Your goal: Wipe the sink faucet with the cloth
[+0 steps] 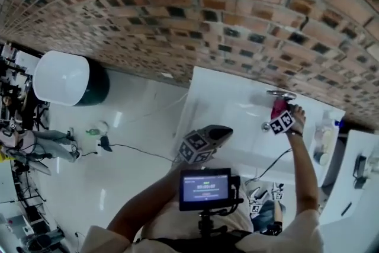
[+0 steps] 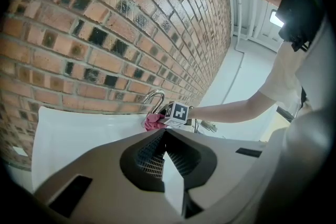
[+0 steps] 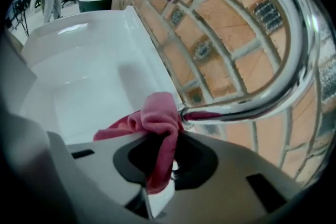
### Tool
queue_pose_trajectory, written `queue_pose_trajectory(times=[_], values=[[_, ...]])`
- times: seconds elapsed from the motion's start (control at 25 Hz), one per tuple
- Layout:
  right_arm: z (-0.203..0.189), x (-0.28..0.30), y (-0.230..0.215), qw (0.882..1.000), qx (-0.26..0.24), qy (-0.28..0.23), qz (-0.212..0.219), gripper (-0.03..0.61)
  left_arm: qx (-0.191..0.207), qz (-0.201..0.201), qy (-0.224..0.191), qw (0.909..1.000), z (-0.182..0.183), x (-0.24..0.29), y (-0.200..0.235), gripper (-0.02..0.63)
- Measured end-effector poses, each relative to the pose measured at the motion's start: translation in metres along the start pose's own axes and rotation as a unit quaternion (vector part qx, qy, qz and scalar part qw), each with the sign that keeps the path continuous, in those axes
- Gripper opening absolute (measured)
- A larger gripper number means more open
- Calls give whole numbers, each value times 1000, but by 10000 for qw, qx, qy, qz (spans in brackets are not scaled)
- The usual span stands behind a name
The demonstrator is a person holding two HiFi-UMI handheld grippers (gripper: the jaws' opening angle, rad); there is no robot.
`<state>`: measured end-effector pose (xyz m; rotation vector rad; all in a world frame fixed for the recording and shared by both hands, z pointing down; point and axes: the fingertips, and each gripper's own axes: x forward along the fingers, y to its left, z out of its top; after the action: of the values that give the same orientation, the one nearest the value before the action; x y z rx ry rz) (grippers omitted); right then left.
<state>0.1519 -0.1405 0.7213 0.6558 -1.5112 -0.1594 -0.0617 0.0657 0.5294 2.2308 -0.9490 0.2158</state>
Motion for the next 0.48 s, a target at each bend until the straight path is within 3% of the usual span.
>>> queue_pose_trajectory(times=[0.32, 0.48], values=[[-16, 8, -19, 9960, 736, 27, 509, 72, -19, 26, 36, 10000, -4, 10, 0, 2], [-18, 17, -30, 9865, 1305, -163, 981, 72, -21, 46, 39, 10000, -2, 9, 1, 2]])
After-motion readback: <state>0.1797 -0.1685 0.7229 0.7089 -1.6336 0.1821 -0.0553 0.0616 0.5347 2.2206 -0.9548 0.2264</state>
